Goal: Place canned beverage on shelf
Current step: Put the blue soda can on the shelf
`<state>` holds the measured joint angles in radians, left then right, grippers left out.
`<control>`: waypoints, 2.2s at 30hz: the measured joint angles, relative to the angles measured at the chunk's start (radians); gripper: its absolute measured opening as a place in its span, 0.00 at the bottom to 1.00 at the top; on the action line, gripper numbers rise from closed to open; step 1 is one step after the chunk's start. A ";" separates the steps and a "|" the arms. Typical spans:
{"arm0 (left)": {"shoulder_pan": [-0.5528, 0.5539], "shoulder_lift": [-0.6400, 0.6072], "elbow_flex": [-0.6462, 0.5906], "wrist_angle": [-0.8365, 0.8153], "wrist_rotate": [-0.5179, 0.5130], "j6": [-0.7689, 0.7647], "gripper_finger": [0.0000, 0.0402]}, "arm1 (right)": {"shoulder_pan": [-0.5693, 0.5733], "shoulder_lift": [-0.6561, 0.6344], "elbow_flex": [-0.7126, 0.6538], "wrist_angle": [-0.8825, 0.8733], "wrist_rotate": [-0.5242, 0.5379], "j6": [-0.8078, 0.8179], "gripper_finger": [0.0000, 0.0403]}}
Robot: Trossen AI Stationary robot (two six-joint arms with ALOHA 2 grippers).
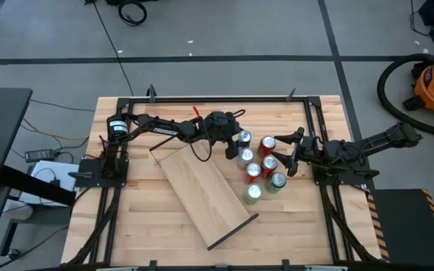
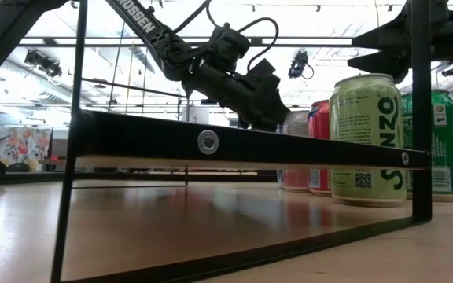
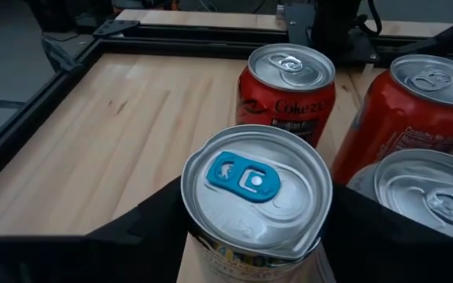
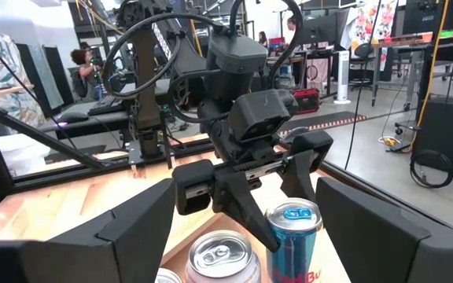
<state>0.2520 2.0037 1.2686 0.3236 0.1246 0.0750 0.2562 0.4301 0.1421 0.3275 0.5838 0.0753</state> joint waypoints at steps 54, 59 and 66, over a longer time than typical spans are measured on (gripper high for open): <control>-0.247 -0.526 -0.064 -0.704 -0.460 -0.104 0.62 | 0.000 0.004 0.000 0.000 0.002 0.012 0.79; -0.273 -0.600 -0.190 -0.650 -0.502 -0.184 0.62 | 0.000 0.017 0.000 0.002 0.002 0.018 0.79; -0.341 -0.789 -0.354 -0.603 -0.622 -0.328 0.62 | 0.000 0.039 0.000 0.032 0.003 0.019 0.79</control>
<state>-0.0893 1.2149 0.9149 -0.2794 -0.4976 -0.2529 0.2562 0.4696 0.1417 0.3599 0.5868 0.0944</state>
